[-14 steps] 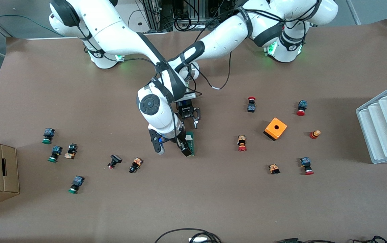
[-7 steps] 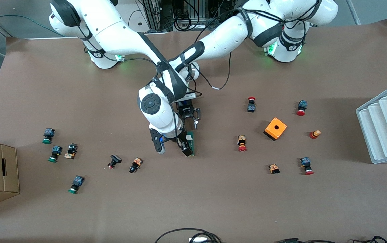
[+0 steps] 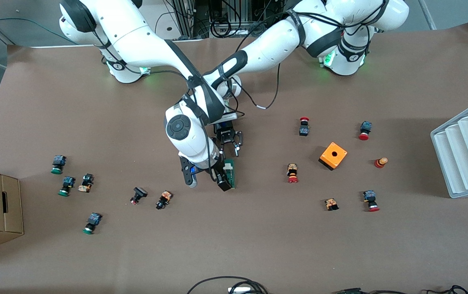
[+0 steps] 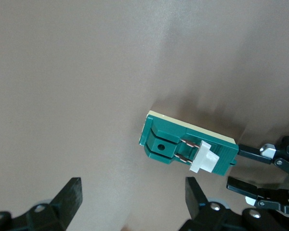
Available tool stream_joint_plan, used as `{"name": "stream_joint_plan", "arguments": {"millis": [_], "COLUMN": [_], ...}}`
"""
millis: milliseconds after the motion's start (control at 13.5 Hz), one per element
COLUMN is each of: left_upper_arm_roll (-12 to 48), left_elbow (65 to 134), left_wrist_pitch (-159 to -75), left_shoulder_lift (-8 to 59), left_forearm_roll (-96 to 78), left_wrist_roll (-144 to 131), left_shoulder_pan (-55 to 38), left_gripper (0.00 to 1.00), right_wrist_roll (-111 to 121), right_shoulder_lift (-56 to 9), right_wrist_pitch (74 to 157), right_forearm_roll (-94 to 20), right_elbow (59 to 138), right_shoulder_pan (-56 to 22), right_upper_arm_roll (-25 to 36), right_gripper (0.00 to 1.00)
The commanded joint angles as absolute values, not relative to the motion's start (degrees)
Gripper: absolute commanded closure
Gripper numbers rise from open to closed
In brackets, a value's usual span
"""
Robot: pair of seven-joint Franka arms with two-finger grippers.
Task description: Close load switch with both arms
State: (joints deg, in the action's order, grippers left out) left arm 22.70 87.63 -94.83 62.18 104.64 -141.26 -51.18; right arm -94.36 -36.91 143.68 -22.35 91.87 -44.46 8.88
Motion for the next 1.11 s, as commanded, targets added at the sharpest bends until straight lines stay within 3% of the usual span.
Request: {"name": "stream_joint_plan", "arguments": {"millis": [0, 74, 222, 369, 1034], "left_upper_arm_roll": [23.3, 23.3, 23.3, 23.3, 22.9], "left_elbow": [86.7, 86.6, 86.0, 85.5, 85.0], "left_wrist_pitch": [-94.2, -94.2, -94.6, -94.7, -95.4], "left_shoulder_lift": [63.2, 63.2, 63.1, 62.9, 63.9], "left_forearm_roll": [105.1, 105.1, 105.1, 105.1, 107.2], "left_wrist_roll": [-139.9, -139.7, -139.7, -139.7, -139.7], "left_shoulder_pan": [-51.0, -51.0, -51.0, -51.0, -50.6], "left_gripper": [0.46, 0.46, 0.28, 0.2, 0.19], "right_wrist_roll": [-95.0, -95.0, -95.1, -95.1, -95.2], "right_shoulder_lift": [-35.8, -35.4, -35.2, -35.2, -35.8], "right_wrist_pitch": [144.3, 144.4, 144.4, 144.4, 144.4], "right_forearm_roll": [-24.2, -24.6, -25.9, -26.1, -27.8], "right_elbow": [93.9, 94.5, 95.0, 95.1, 94.4], "right_shoulder_pan": [-44.7, -44.9, -45.0, -45.1, -45.1], "right_upper_arm_roll": [9.0, 9.0, 9.0, 9.0, 9.0], "right_gripper": [0.05, 0.05, 0.05, 0.05, 0.05]}}
